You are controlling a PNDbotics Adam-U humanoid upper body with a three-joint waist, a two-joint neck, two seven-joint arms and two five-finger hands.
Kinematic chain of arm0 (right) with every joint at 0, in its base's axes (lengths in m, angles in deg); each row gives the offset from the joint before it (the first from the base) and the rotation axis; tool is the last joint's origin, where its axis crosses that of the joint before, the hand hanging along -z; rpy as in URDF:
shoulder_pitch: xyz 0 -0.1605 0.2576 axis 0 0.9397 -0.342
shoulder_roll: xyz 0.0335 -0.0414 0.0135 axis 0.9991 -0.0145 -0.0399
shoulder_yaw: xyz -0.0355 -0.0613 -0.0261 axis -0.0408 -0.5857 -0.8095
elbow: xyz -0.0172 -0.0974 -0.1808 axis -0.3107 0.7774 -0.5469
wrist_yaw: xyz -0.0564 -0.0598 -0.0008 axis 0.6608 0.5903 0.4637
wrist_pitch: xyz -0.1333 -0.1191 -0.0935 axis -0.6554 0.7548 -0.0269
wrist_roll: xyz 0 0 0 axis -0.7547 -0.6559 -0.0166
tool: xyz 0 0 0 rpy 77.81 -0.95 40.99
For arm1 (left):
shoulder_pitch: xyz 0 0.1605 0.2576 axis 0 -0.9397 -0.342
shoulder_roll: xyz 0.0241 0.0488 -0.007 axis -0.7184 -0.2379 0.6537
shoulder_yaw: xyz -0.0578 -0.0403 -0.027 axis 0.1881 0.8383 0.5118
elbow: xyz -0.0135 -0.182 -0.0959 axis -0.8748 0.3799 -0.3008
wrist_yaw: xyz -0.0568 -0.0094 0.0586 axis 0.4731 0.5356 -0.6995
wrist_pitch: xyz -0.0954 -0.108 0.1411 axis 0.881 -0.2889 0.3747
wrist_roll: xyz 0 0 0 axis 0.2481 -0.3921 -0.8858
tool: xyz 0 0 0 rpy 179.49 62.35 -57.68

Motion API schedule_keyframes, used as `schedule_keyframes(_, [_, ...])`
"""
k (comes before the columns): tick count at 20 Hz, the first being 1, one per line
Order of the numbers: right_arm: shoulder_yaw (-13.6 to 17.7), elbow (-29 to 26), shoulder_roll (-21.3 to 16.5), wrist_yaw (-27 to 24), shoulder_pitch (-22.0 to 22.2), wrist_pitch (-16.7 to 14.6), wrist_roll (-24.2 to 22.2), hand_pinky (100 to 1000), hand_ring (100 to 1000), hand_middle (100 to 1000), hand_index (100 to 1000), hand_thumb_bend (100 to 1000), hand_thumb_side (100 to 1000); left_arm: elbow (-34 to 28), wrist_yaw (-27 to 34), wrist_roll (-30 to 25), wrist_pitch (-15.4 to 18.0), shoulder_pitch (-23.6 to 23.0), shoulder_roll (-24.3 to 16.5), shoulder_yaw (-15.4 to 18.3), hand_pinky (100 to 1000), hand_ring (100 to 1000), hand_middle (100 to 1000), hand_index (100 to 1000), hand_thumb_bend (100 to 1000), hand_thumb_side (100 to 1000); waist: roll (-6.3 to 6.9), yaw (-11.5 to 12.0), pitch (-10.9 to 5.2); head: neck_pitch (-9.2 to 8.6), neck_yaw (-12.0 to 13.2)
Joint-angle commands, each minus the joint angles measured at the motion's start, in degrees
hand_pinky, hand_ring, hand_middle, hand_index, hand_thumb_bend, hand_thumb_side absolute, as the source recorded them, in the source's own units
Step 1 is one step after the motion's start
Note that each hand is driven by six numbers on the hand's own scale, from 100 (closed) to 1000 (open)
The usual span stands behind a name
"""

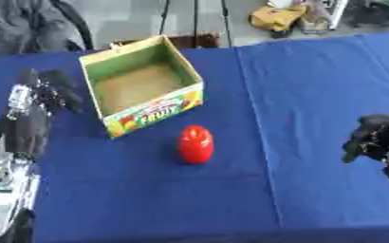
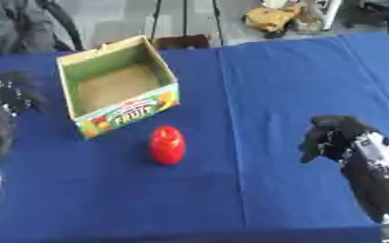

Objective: Pick up objects on the table and place them in the box.

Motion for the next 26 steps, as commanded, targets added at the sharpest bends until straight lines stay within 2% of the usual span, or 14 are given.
schedule_keyframes(1, [0.6,-1.2,-0.5,0.0,-0.4,-0.1,0.1,486,567,556,726,100,764,-1.3,-0.2,-0.1,0.4,0.3,-1.6,0.0,459,529,591,761,209,963,-0.10,-0.1,-0.58,0.07,0.0])
schedule_keyframes(8, [0.7,-1.2,-0.5,0.0,-0.4,-0.2,0.1,486,567,556,726,100,757,-1.6,-1.3,-0.3,1.1,0.4,-2.5,-0.3,459,532,594,762,188,925,-0.09,-0.2,-0.62,0.02,0.1])
schedule_keyframes(12, [0.6,-1.2,-0.7,-0.1,-0.5,-0.3,0.0,486,567,556,726,100,749,-2.1,-3.6,-0.9,3.1,1.2,-5.8,-1.8,459,534,597,762,139,885,-0.04,-0.4,-0.70,0.05,0.2])
schedule_keyframes(15, [0.5,-1.2,-0.7,-0.3,-0.6,-0.4,-0.1,486,567,556,726,100,735,-1.3,-5.2,-1.5,4.8,2.7,-9.2,-3.7,456,535,599,764,100,847,-0.14,-0.5,-0.74,0.03,0.3])
schedule_keyframes(18, [0.6,-1.2,-0.8,-0.5,-0.8,-0.8,-0.4,487,567,556,726,100,705,0.4,-6.5,-2.9,6.6,4.6,-12.7,-6.1,455,536,602,769,100,772,-0.39,-0.8,-0.71,-0.09,0.5])
schedule_keyframes(22, [1.0,-1.2,-1.0,-1.0,-1.1,-1.8,-0.5,487,568,557,726,100,657,2.9,-8.5,-5.0,9.5,7.8,-16.8,-9.6,460,546,614,779,100,717,-0.74,-1.3,-0.63,-0.22,0.9])
schedule_keyframes(26, [1.6,-1.2,-1.4,-1.6,-1.4,-2.9,-0.5,488,568,558,726,100,644,6.5,-12.1,-7.0,12.5,11.2,-20.1,-12.7,470,563,629,793,100,634,-0.97,-1.8,-0.63,-0.30,1.2])
